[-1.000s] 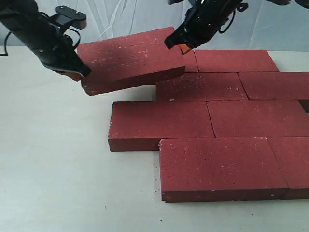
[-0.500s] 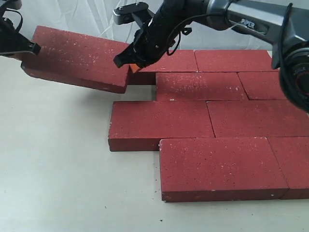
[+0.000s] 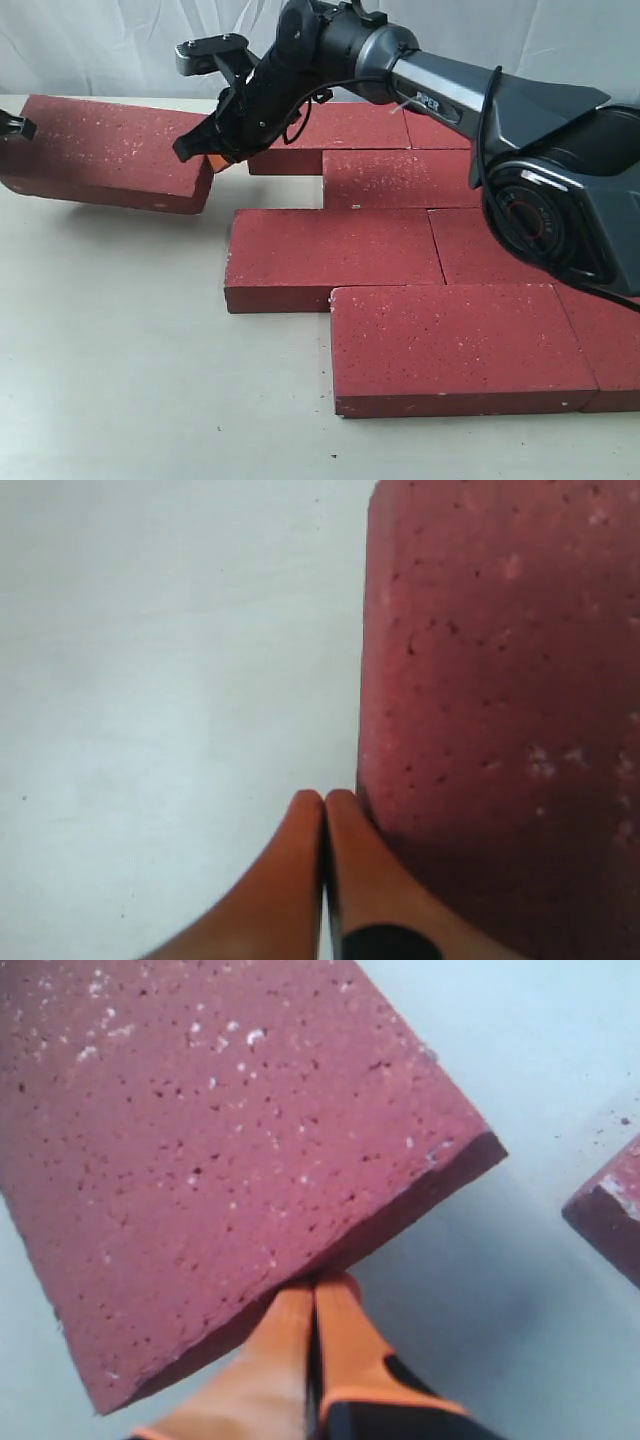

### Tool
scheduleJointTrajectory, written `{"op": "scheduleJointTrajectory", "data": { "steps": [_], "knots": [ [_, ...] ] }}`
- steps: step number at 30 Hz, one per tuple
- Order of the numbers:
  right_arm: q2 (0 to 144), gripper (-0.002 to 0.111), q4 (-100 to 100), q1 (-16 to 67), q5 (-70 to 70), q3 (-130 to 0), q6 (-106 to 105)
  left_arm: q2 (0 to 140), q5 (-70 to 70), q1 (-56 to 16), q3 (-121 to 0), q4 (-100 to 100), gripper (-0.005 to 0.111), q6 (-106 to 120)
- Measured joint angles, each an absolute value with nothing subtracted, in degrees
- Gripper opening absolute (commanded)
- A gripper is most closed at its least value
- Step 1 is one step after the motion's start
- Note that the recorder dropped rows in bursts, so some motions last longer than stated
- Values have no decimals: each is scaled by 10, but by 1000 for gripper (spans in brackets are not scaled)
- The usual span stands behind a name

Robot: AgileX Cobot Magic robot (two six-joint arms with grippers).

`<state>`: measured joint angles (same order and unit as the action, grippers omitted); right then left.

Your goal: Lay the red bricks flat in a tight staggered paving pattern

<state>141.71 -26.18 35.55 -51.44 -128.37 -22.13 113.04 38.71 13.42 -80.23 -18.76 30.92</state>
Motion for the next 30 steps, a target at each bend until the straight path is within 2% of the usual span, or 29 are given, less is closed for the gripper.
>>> {"op": "scheduleJointTrajectory", "data": {
  "steps": [4,11,19,26,30],
  "knots": [
    [1432,-1,-234,356,-514,-1285,-221,1178,399,135,-801,-204,0,308],
    [1438,-1,-193,358,-509,-1285,-220,1184,400,131,-801,-211,0,289],
    [1438,-1,-20,362,-521,-1286,-136,1184,409,131,-801,-192,0,261],
    [1412,-1,-62,362,-640,-1286,-277,1163,406,132,-793,-192,0,260],
    [1397,-1,-89,352,-650,-1286,-283,1116,312,134,-723,-192,0,253]
  ]
}}
